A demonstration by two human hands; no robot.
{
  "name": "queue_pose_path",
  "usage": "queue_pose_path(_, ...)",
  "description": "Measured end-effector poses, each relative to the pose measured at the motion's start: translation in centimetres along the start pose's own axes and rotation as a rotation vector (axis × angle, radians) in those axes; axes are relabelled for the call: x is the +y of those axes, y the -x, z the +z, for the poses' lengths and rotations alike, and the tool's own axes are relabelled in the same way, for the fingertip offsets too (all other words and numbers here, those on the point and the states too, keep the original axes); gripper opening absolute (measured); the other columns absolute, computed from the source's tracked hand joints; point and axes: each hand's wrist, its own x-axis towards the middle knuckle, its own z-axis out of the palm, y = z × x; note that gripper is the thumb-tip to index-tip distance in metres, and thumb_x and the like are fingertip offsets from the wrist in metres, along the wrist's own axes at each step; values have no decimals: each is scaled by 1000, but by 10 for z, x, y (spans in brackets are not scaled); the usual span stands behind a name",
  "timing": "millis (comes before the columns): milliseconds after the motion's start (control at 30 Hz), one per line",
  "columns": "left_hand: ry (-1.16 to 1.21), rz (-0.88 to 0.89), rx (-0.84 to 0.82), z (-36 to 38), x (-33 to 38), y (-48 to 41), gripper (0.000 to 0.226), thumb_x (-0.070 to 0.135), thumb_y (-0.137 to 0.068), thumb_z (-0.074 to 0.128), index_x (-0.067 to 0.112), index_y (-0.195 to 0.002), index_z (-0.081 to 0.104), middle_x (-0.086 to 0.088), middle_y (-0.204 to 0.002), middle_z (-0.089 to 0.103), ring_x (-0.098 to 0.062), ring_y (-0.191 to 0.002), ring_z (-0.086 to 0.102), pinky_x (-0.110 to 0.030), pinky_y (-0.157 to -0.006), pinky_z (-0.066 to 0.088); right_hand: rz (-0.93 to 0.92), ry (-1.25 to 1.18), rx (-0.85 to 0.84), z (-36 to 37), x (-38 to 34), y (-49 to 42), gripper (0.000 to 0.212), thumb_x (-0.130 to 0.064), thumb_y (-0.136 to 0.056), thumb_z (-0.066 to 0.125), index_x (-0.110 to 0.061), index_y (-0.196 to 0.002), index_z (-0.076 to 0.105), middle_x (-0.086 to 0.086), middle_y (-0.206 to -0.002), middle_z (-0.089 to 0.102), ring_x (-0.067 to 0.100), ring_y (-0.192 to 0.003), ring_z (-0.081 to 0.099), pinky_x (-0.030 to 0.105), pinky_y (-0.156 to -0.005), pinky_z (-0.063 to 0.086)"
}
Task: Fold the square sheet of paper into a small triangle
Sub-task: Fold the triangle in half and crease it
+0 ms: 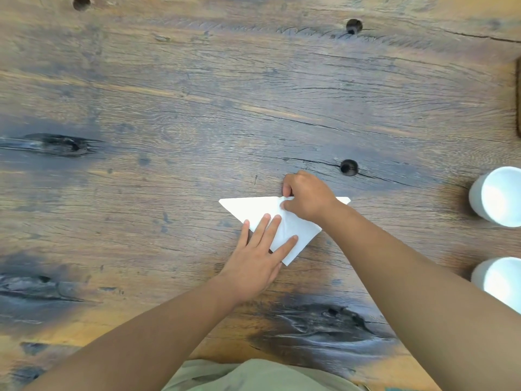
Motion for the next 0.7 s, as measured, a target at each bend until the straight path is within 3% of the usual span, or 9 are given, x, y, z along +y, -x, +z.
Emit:
queue_pose_path(200, -4, -7, -2, -3, 1, 0, 62, 39, -101, 36, 25, -155, 9, -23, -162, 7, -42, -149, 3, -67, -114, 14, -40, -28, 0, -2, 4, -5, 19, -21, -81, 72, -23, -78, 53, 0, -94, 57, 20, -88, 53, 35, -74, 44)
queue_pose_path(333, -7, -10, -14, -7, 1, 1, 62, 39, -102, 33, 22, -156, 5, -22, -163, 2, -40, -150, -1, -65, -115, 11, -116, -137, -84, 0, 10, -2, 19, -17, -83, 69, -23, -97, 57, -14, -89, 57, 11, -88, 53, 30, -73, 42)
queue_pose_path(467, -9, -17, -26, -10, -1, 4, 62, 39, -103, 30, 22, -156, 4, -20, -163, -1, -37, -150, -6, -64, -116, 9, -174, -169, -156, -3, 15, 3, 36, -1, -82, 54, -29, -104, 56, -22, -87, 55, -1, -84, 52, 29, -71, 40)
queue_pose_path(700, 17, -6, -23, -10, -4, 7, 58, 38, -103, 27, 23, -156, 9, -14, -164, 4, -32, -151, -4, -63, -116, 12, -223, -225, -135, -6, 18, 10, 52, 8, -77, 41, -34, -104, 54, -12, -91, 61, 13, -84, 57, 35, -75, 48)
